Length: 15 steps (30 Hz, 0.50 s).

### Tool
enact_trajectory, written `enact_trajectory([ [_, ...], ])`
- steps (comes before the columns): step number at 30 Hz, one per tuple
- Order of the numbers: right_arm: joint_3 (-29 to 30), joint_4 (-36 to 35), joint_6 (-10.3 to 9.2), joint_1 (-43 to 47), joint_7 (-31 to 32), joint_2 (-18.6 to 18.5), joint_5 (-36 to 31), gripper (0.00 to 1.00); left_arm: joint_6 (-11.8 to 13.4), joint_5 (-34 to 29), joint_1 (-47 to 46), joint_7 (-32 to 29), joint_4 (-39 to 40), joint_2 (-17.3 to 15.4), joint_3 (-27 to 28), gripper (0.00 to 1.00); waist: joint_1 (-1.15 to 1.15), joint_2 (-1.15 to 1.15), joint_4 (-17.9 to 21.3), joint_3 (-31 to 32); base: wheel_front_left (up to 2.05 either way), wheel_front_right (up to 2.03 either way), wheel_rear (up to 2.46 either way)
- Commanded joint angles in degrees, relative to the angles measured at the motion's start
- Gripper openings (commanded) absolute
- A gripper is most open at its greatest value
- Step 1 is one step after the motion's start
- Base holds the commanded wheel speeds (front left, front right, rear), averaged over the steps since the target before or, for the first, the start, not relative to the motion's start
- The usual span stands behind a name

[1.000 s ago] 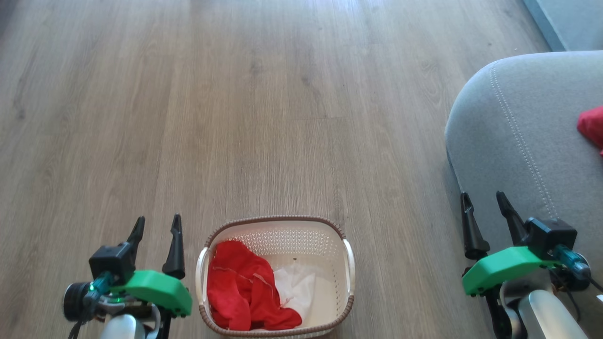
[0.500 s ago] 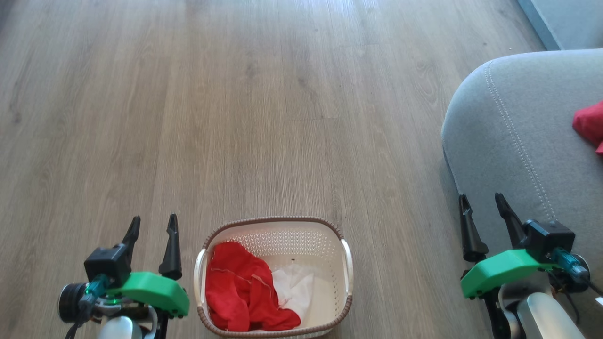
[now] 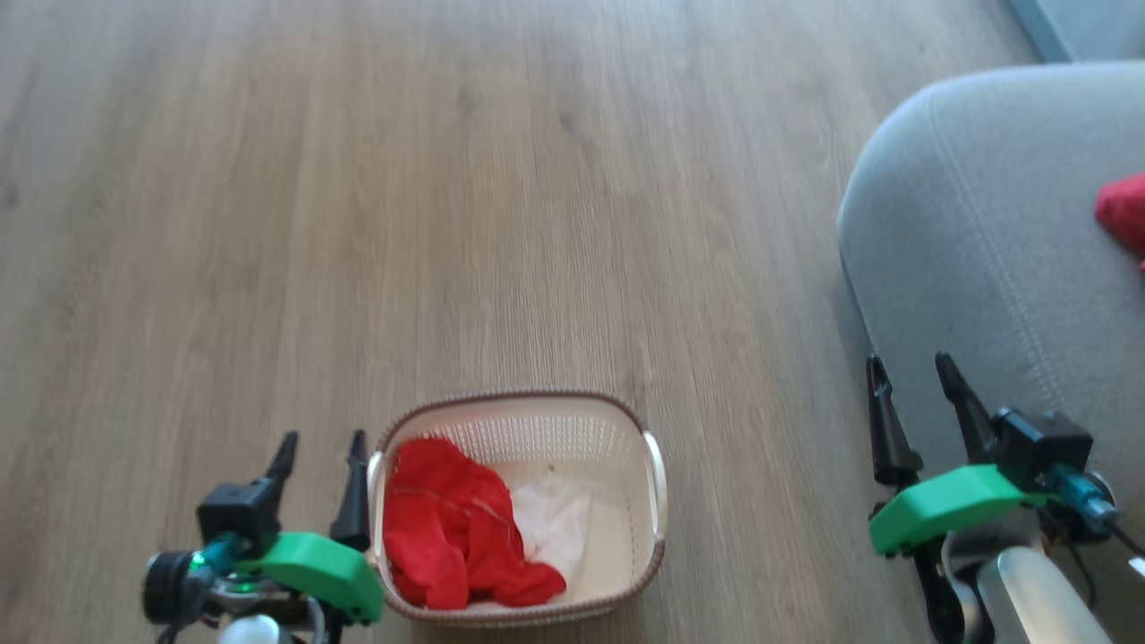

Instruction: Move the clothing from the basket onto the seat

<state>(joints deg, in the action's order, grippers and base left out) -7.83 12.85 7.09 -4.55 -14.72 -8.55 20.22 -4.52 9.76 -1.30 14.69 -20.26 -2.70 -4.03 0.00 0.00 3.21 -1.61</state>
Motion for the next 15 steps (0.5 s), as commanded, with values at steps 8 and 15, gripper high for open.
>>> enact_trajectory([
  [8,-1.26,-4.48,0.40,-6.81,-0.28,-0.12,-0.27,1.00,0.27,0.25,-6.72,0.30,-3.69,-0.18,-3.32,1.00,0.00,0.00,1.81,-10.95,0.00,0.00,0.00],
  [15,-2.49,-5.50,0.40,-11.43,-0.28,-0.56,-0.17,1.00,0.65,-0.74,-13.21,0.30,-12.18,-0.18,-7.72,1.00,0.00,0.00,3.50,-19.55,0.00,0.00,0.00],
])
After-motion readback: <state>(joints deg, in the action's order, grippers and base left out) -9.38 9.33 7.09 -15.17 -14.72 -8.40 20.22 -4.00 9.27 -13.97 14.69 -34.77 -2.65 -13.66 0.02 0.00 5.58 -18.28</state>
